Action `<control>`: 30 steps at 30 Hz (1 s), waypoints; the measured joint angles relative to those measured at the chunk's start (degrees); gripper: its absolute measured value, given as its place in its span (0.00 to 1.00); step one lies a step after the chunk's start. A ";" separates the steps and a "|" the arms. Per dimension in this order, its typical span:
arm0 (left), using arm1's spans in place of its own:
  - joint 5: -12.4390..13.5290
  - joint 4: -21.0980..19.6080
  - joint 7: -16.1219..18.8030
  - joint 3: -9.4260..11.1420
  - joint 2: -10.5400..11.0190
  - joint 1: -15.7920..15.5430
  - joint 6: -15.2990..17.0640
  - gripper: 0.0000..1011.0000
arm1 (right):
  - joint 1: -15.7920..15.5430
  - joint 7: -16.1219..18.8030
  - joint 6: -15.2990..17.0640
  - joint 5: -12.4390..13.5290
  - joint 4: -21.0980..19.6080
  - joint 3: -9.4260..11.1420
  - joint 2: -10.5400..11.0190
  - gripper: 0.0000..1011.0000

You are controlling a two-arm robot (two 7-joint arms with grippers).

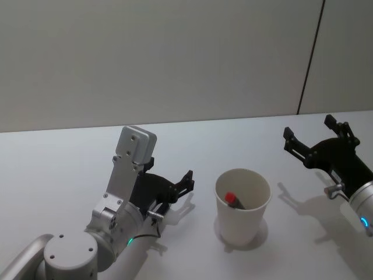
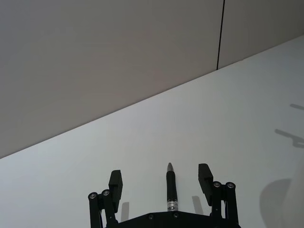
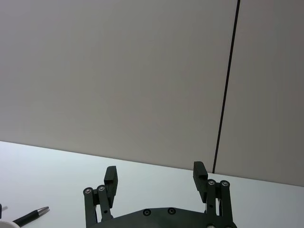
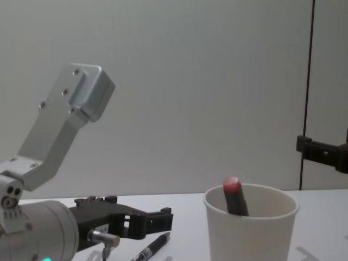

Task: Place the pen into the pen holder.

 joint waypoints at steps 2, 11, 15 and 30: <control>0.01 0.07 -0.12 -0.01 -0.03 0.12 0.03 0.99 | 0.00 0.01 0.00 -0.01 -0.01 0.00 -0.01 0.99; -0.38 0.53 -1.00 -0.10 -0.14 0.52 0.15 0.99 | 0.00 0.03 0.00 -0.02 -0.02 0.01 -0.01 0.99; -0.92 0.90 -1.37 -0.12 -0.18 0.80 0.15 0.99 | 0.00 0.03 -0.01 -0.02 -0.02 0.01 -0.01 0.99; -2.68 2.18 -1.42 -0.23 -0.25 2.36 -1.38 0.99 | 0.00 0.02 -0.04 -0.03 -0.01 0.01 -0.01 0.99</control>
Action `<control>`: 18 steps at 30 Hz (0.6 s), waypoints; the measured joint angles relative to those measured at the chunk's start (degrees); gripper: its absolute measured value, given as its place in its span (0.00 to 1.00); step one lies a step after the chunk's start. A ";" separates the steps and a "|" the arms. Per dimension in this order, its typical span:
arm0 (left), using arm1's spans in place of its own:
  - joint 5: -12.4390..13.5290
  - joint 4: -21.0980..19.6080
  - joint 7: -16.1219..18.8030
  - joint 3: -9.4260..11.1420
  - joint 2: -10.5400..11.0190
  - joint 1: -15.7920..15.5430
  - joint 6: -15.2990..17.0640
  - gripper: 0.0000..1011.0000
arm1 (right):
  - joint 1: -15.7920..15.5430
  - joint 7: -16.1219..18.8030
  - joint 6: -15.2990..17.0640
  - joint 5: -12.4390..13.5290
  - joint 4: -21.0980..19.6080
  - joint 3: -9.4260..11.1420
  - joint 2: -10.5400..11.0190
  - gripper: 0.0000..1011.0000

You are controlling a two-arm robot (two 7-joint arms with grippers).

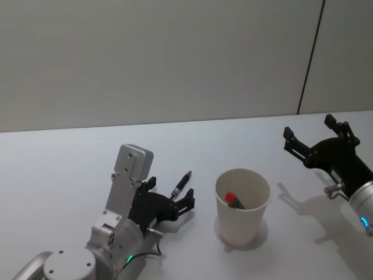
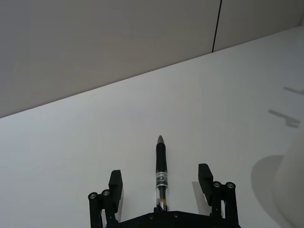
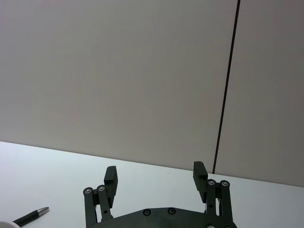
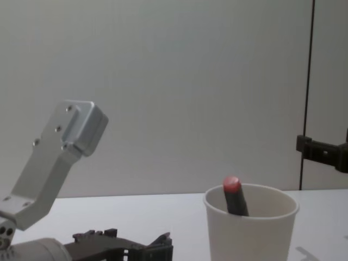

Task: Place the pen into the pen holder.

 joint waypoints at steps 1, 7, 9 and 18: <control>0.00 0.00 0.00 0.00 0.00 0.00 0.00 0.99 | 0.00 0.00 0.00 0.00 0.00 0.00 0.00 0.99; -0.30 0.21 0.66 -0.09 -0.04 0.53 -0.84 0.99 | 0.00 0.00 0.00 0.00 0.00 0.00 0.00 0.99; -0.45 0.25 0.70 -0.13 -0.05 0.62 -0.89 0.99 | 0.00 0.00 0.00 0.00 0.00 0.00 0.00 0.99; -1.90 0.29 0.03 -0.45 -0.01 0.92 0.42 0.99 | 0.00 0.00 0.01 0.00 0.00 0.00 0.00 0.99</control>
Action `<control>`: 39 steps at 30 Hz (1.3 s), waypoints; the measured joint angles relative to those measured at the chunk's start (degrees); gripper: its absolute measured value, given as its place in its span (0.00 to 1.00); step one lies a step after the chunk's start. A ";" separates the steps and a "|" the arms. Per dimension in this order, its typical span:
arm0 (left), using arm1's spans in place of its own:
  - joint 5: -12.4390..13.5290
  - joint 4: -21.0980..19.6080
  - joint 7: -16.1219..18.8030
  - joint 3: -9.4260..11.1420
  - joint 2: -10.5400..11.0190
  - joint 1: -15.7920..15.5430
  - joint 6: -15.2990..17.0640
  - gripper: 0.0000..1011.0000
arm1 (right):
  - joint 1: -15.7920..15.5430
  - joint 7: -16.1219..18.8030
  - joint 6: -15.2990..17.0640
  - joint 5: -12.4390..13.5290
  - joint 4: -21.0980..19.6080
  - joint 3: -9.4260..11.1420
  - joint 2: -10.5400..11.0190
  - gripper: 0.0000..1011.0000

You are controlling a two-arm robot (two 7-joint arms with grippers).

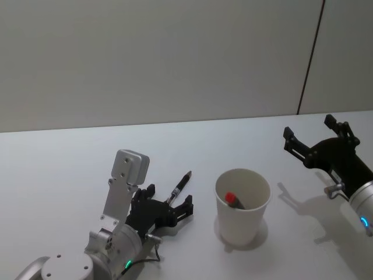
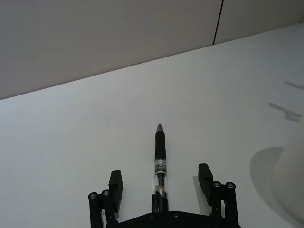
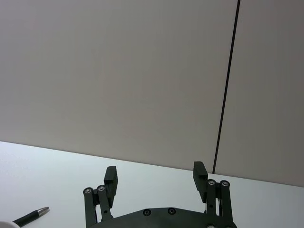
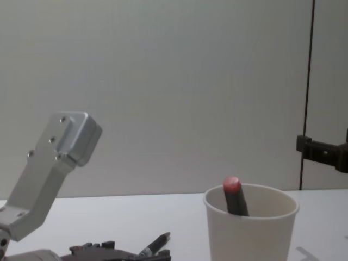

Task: Place the pen into the pen holder.

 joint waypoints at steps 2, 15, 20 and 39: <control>-0.19 -0.09 -0.41 -0.10 0.07 0.00 0.57 0.99 | 0.00 0.00 0.00 0.00 0.00 0.00 0.00 0.99; -0.06 -0.80 -2.52 -0.69 0.34 -0.62 3.50 0.99 | 0.00 0.00 0.00 0.00 0.00 0.00 0.00 0.99; 0.07 -0.92 -2.94 -0.82 0.36 -0.79 4.07 0.91 | 0.00 0.00 0.00 0.00 0.00 0.00 0.00 0.99; 0.27 -1.11 -3.57 -0.99 0.44 -1.01 4.91 0.35 | 0.00 0.00 0.00 0.00 0.00 0.00 0.00 0.99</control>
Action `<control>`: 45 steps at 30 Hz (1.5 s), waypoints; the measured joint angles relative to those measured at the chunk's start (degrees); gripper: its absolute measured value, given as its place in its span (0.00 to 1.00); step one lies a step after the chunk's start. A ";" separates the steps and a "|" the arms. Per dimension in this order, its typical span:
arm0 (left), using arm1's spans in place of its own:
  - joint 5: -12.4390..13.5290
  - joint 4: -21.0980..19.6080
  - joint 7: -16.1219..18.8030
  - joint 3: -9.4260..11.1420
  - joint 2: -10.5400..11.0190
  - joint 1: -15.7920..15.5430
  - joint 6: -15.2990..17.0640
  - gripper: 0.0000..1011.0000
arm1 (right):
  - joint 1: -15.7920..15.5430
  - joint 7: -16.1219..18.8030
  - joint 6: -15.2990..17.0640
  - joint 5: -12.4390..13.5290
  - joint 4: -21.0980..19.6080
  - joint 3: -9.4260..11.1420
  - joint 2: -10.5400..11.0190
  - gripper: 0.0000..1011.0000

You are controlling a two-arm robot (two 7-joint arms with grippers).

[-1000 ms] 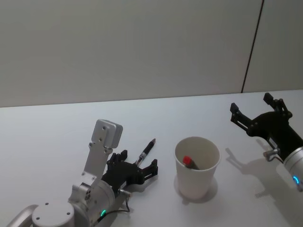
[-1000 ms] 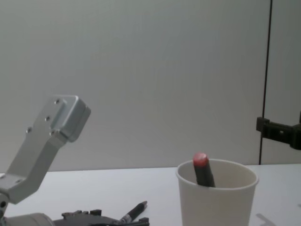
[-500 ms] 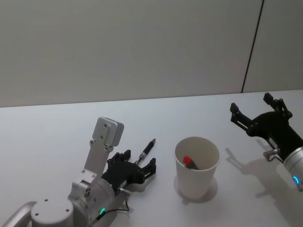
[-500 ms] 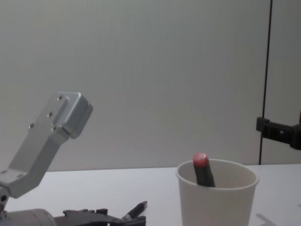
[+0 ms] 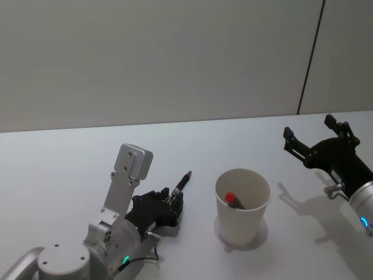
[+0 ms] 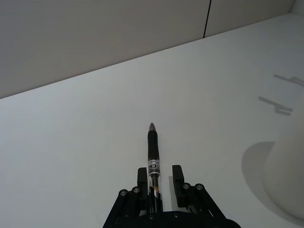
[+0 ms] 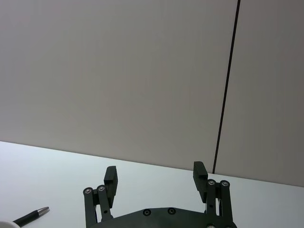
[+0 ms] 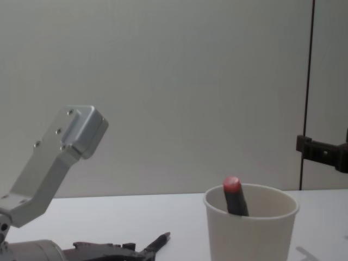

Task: Place the pen into the pen holder.

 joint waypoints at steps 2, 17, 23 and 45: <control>0.01 -0.01 -0.02 -0.01 0.00 -0.01 0.03 0.30 | 0.00 0.00 0.00 0.00 0.00 0.00 0.00 0.99; 0.05 -0.10 -0.11 -0.06 0.00 -0.07 0.08 0.00 | 0.00 0.00 0.00 0.00 0.00 0.00 0.00 0.99; 0.04 -0.10 -0.14 -0.05 0.00 -0.06 0.11 0.00 | 0.00 0.00 0.00 0.00 0.00 0.00 0.00 0.99; 0.51 0.02 0.09 -0.09 -0.15 -0.01 -1.44 0.00 | 0.00 0.00 0.00 0.00 0.00 0.00 0.00 0.99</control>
